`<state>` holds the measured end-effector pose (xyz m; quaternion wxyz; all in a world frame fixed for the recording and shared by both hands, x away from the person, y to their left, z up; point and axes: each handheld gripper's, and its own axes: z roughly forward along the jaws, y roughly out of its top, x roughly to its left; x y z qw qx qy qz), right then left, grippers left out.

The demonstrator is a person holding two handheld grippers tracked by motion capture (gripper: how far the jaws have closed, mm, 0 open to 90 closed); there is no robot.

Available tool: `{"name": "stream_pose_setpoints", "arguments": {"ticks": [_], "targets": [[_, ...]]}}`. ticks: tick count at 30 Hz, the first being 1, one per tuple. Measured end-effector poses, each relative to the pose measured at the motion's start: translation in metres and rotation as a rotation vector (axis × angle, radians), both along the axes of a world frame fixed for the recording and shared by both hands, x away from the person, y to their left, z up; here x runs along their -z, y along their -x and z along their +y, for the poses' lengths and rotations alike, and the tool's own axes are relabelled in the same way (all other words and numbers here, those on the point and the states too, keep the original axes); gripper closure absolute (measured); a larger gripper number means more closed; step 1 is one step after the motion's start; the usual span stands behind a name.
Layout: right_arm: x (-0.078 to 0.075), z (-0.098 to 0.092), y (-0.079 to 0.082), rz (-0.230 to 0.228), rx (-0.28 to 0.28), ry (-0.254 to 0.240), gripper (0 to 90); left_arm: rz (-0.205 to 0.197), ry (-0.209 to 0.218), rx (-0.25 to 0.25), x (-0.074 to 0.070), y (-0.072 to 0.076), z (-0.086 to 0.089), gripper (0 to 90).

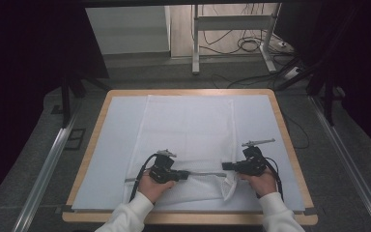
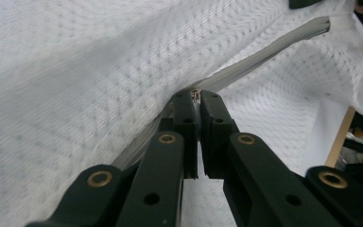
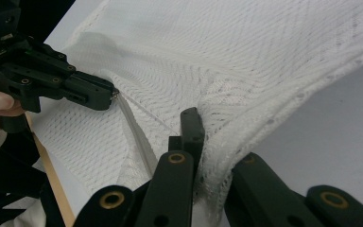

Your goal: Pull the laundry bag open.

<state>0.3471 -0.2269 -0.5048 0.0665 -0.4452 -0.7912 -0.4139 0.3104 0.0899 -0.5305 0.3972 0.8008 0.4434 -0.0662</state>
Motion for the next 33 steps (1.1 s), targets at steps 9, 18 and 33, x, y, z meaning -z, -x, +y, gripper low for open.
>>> {"name": "stream_pose_setpoints", "arguments": {"ticks": [9, 18, 33], "targets": [[-0.001, -0.002, 0.000, -0.004, 0.014, -0.011, 88.6, -0.002, 0.012, -0.018, -0.002, 0.002, 0.009, 87.1], [0.000, -0.001, 0.001, -0.003, 0.018, -0.006, 88.6, -0.007, 0.019, -0.036, -0.004, 0.006, 0.019, 87.0], [0.000, -0.002, 0.002, -0.001, 0.021, -0.007, 88.6, -0.031, -0.002, -0.064, -0.008, 0.011, 0.036, 87.0]]}}
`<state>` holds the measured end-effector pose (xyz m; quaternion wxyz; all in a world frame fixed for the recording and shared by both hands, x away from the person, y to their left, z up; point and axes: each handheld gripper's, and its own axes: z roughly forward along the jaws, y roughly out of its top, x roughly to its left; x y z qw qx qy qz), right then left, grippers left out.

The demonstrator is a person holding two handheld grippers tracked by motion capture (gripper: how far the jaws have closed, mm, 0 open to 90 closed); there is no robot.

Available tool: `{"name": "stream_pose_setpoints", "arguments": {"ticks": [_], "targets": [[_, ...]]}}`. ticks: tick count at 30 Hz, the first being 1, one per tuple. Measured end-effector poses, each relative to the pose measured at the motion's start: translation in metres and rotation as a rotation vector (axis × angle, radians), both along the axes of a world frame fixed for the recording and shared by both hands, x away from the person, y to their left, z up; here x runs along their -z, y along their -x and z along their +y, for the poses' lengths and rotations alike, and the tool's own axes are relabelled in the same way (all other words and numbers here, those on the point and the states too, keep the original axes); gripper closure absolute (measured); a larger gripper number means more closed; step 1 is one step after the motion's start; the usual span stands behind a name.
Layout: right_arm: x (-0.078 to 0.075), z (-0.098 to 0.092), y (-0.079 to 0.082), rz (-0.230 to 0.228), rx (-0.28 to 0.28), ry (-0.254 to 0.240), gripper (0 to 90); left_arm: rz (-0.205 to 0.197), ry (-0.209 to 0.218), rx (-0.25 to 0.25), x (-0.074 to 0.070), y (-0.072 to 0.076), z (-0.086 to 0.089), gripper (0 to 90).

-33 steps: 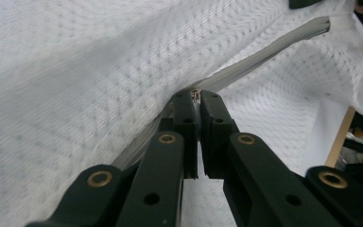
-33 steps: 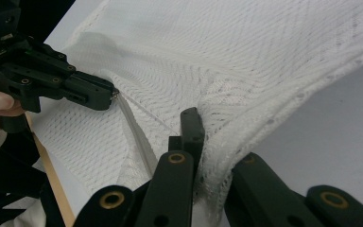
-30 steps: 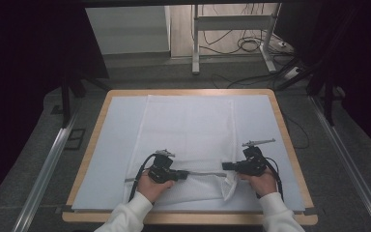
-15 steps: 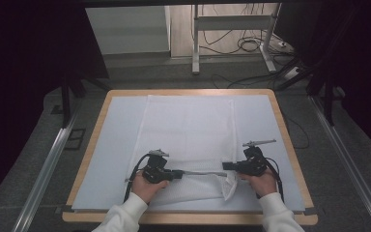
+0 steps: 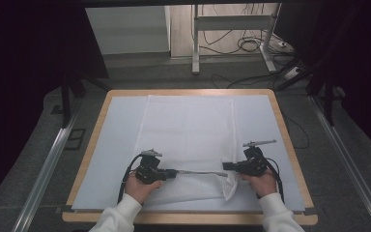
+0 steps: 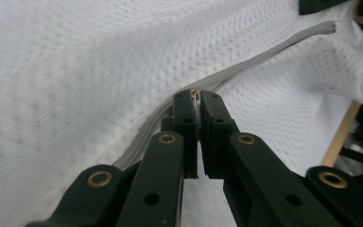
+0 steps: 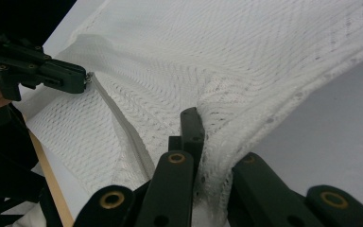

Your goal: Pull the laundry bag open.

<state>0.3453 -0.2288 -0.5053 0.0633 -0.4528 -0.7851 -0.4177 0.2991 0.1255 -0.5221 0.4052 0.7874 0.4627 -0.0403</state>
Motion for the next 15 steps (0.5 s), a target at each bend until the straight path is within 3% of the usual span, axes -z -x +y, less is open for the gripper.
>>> {"name": "stream_pose_setpoints", "arguments": {"ticks": [15], "targets": [[0.001, -0.001, -0.001, 0.003, -0.002, -0.002, 88.6, 0.007, 0.025, -0.009, 0.000, 0.003, 0.014, 87.1]]}}
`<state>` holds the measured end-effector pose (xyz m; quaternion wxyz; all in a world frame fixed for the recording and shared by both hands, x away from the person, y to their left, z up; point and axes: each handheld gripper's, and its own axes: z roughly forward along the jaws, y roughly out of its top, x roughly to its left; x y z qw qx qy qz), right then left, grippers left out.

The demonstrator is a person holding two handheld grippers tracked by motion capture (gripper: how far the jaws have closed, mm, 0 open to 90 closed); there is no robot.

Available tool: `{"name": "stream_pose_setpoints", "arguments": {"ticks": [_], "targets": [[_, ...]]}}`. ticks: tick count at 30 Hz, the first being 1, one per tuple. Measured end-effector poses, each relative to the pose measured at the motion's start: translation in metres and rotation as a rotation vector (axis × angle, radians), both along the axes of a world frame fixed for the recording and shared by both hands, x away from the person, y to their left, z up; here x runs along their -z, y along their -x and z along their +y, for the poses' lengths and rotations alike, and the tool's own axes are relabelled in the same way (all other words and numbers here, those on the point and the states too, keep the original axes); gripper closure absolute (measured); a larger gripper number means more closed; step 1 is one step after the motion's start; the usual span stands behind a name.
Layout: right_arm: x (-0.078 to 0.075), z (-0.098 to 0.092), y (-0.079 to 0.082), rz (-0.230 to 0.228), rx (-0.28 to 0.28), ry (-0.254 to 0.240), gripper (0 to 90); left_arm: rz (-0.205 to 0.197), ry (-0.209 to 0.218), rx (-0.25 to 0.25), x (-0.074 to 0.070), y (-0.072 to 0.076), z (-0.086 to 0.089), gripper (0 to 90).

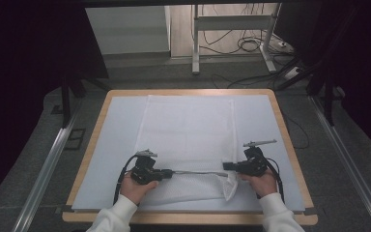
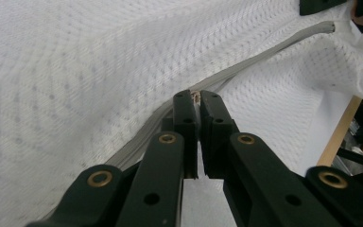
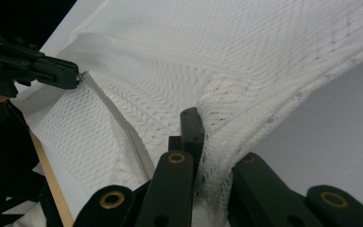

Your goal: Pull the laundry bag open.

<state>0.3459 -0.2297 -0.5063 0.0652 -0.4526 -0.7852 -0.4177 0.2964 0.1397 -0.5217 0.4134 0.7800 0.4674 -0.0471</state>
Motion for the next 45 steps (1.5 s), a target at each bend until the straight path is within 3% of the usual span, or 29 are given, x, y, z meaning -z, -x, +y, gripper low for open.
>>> {"name": "stream_pose_setpoints", "arguments": {"ticks": [8, 12, 15, 32, 45], "targets": [[0.000, 0.000, 0.000, 0.000, -0.003, 0.004, 88.6, 0.002, 0.003, -0.022, 0.001, 0.002, 0.009, 87.1], [-0.001, -0.002, 0.000, -0.012, 0.009, 0.032, 88.6, -0.015, -0.049, -0.055, 0.001, 0.001, 0.015, 87.1], [0.000, -0.009, 0.000, -0.006, 0.028, 0.017, 88.6, 0.003, -0.019, -0.067, 0.002, 0.000, 0.024, 87.1], [-0.001, -0.009, 0.001, -0.011, 0.024, 0.017, 88.6, 0.014, -0.015, -0.081, 0.002, 0.003, 0.037, 87.1], [-0.001, -0.011, 0.000, -0.013, 0.034, 0.020, 88.6, 0.009, -0.024, -0.128, 0.000, 0.005, 0.060, 87.1]]}}
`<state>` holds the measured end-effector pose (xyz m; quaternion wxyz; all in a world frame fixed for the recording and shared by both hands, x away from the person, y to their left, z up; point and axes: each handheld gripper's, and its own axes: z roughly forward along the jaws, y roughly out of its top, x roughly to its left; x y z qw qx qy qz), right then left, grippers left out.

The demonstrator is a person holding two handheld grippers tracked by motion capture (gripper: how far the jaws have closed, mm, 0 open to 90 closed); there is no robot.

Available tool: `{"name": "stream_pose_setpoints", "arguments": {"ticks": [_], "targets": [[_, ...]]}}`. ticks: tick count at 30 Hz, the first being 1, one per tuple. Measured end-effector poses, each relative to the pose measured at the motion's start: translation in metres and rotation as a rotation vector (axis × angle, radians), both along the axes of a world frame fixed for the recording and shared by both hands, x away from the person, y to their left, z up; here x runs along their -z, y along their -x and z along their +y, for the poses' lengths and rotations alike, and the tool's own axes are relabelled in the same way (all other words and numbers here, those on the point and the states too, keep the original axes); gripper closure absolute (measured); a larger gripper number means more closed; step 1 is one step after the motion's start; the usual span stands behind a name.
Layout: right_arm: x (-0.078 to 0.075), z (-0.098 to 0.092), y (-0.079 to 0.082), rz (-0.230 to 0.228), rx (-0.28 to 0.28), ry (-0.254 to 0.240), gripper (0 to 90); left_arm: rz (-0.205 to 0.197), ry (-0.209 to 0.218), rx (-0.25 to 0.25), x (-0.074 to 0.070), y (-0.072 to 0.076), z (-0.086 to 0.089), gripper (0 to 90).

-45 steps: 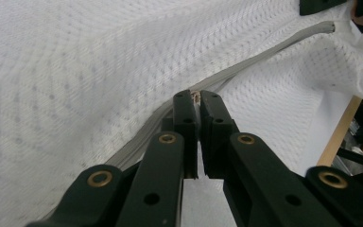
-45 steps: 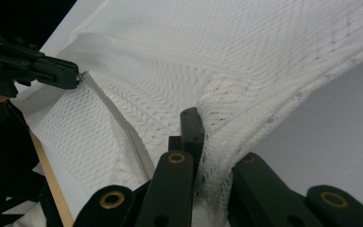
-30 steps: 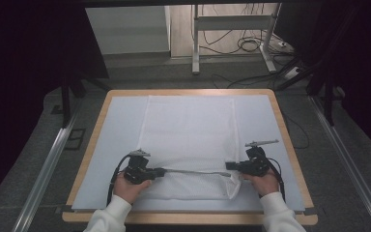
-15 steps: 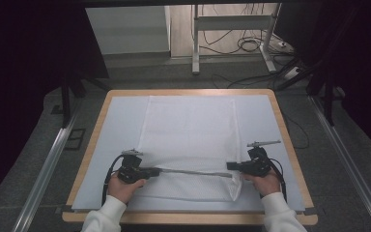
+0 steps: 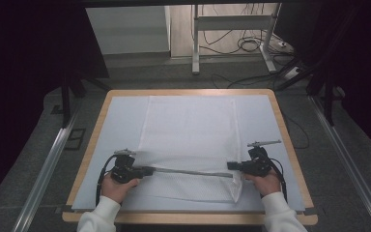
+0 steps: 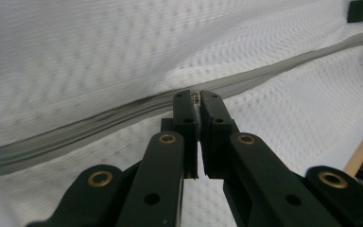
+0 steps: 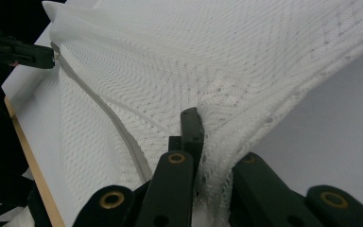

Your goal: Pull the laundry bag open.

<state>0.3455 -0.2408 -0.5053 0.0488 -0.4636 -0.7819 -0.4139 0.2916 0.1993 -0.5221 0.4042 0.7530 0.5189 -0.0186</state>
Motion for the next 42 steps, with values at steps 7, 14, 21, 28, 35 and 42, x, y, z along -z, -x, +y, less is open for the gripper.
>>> {"name": "stream_pose_setpoints", "arguments": {"ticks": [7, 14, 21, 28, 35, 42], "targets": [[0.001, 0.000, -0.001, -0.002, 0.001, 0.004, 88.6, 0.007, 0.000, -0.013, 0.001, 0.002, 0.009, 87.1], [0.000, 0.000, -0.001, -0.004, 0.002, 0.004, 88.5, 0.007, 0.001, -0.033, 0.002, 0.004, 0.018, 87.1], [0.001, 0.000, -0.001, -0.004, 0.005, 0.005, 88.6, 0.007, 0.003, -0.052, 0.002, 0.006, 0.028, 87.1], [0.001, 0.001, -0.002, -0.004, 0.004, 0.005, 88.5, 0.008, 0.006, -0.059, 0.003, 0.007, 0.033, 87.1], [0.002, 0.000, -0.002, 0.000, 0.005, 0.002, 88.5, 0.006, 0.002, -0.065, 0.002, 0.007, 0.035, 87.1], [0.002, -0.001, -0.003, 0.002, 0.007, 0.004, 88.5, 0.000, -0.021, -0.076, 0.002, 0.007, 0.037, 87.1]]}}
